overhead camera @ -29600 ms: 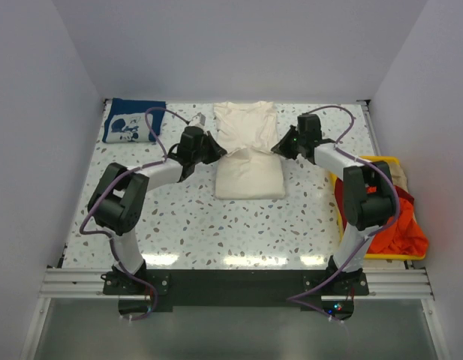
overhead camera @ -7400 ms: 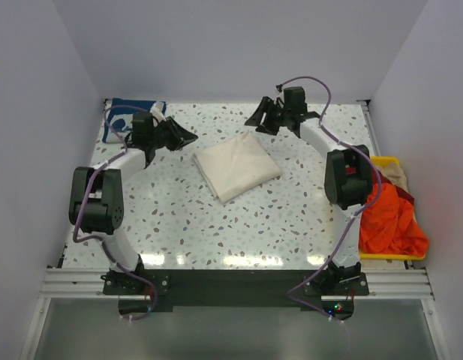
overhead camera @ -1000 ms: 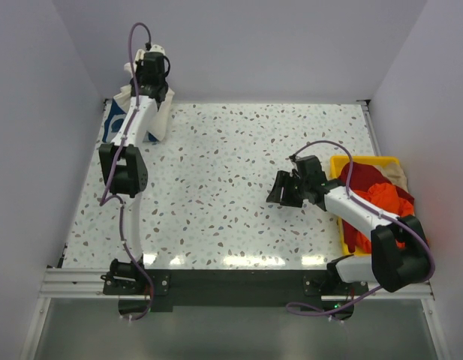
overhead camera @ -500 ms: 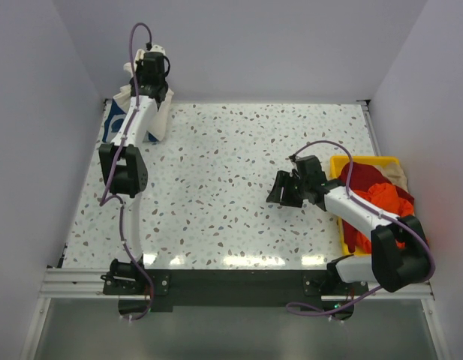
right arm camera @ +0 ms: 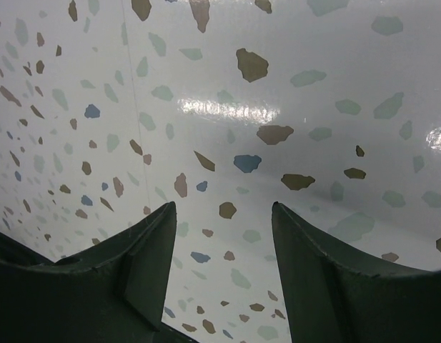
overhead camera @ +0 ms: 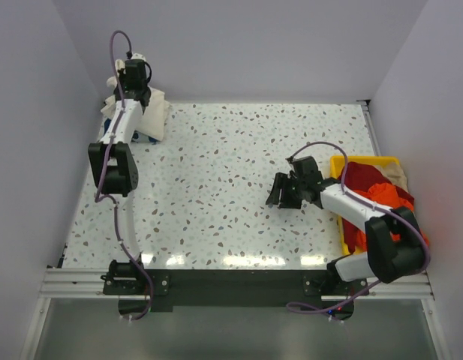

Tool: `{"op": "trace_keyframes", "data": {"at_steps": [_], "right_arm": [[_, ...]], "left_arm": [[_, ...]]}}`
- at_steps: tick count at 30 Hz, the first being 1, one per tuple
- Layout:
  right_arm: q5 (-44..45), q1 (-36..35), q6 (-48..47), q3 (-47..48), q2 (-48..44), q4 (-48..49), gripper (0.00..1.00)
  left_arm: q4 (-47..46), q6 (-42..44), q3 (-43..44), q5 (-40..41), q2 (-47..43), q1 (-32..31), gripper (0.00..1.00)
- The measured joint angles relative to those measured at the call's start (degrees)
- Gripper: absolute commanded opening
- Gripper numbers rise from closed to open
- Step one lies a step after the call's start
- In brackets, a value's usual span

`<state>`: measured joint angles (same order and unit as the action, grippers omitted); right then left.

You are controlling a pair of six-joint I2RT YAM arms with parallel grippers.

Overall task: Fold and stack the t-shirts
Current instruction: Neatly place the folded tshirt to the corner

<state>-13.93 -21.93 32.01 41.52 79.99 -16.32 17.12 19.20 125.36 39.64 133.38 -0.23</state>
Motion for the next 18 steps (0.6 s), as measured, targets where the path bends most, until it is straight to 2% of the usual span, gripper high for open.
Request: {"op": "trace_keyframes", "data": {"at_steps": [4, 5, 7, 8, 9, 13, 15, 18], "right_arm": [[0.74, -0.52, -0.13, 0.63, 1.22, -0.02, 0.59], [0.92, -0.59, -0.13, 0.81, 1.42, 0.0, 0.59], [1.01, -0.81, -0.15, 1.03, 1.62, -0.02, 0.59], [1.03, -0.9, -0.15, 1.14, 1.7, -0.07, 0.59], [1.05, -0.94, -0.2, 1.22, 1.77, -0.04, 0.59], [1.4, -1.01, -0.5, 1.33, 1.79, -0.07, 0.6], [1.42, -1.01, -0.59, 1.33, 1.77, -0.09, 0.6], [1.49, -1.01, -0.63, 1.33, 1.44, -0.13, 0.61]], "left_arm": [[-0.79, -0.61, -0.9, -0.72, 0.31, 2.25, 0.01], [-1.18, -0.74, -0.9, -0.94, 0.52, 2.67, 0.06], [-2.38, -1.2, -1.11, -1.51, 1.11, 3.76, 0.36], [-2.91, -1.42, -1.33, -1.64, 1.36, 4.07, 0.63], [-3.26, -1.6, -1.42, -1.68, 1.68, 4.42, 0.72], [-4.02, -5.31, -1.44, -2.54, 2.62, 5.38, 0.85], [-3.63, -7.76, -1.44, -4.07, 2.6, 5.51, 0.96], [-3.23, -11.89, -1.6, -8.0, 2.01, 5.44, 0.99]]}}
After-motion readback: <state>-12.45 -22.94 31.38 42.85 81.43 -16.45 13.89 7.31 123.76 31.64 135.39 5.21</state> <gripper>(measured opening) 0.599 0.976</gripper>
